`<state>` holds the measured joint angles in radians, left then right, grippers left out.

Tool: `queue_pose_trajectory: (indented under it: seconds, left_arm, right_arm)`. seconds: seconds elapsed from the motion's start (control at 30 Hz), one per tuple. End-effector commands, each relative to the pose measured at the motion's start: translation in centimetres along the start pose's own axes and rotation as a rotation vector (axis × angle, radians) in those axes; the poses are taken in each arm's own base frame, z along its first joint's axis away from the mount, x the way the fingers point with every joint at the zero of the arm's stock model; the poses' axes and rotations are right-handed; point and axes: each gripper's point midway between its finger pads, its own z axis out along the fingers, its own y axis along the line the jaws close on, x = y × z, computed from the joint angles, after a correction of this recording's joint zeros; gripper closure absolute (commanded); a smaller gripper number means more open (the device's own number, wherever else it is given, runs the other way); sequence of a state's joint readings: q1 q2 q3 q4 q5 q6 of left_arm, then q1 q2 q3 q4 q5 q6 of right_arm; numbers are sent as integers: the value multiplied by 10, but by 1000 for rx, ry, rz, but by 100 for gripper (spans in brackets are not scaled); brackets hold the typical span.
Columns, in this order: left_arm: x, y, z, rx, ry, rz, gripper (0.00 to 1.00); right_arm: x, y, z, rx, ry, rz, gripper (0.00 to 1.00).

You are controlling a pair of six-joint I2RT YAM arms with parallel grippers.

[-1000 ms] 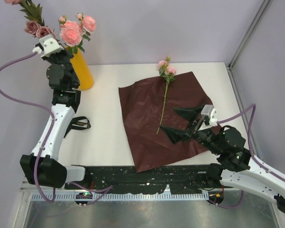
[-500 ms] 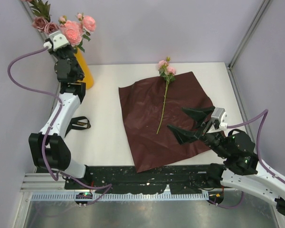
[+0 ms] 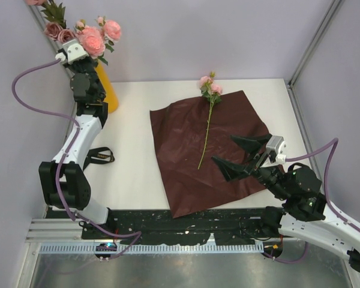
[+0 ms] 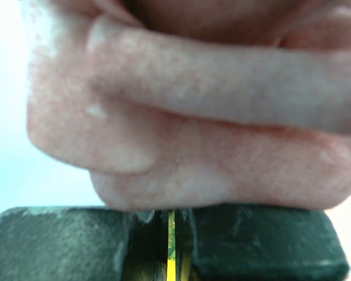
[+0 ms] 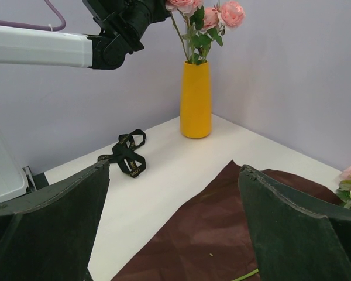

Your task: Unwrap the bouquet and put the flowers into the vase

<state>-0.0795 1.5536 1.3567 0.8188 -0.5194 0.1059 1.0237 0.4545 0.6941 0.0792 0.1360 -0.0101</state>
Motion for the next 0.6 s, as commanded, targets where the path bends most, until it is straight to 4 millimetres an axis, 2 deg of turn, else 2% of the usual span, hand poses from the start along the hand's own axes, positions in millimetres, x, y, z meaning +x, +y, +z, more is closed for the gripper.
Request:
queue_pose_trajectory:
  seconds: [0.0,0.13,0.43,0.57]
  left_arm:
    - [7,-5,0,28,-12,-52,100]
    - [34,-3,-5,28,35,-31,100]
    - [75,6,-10,20,111,-14,100]
    - [96,4,-15,48,167,-27,100]
  right_arm:
    - [-16,-4,2,19,-43,-11,5]
    - [-16,-5,-1,24,-48,-8,4]
    - [-20,-5,-2,25,-54,-10,4]
    - [-19,-6,-2,28,-52,-10,5]
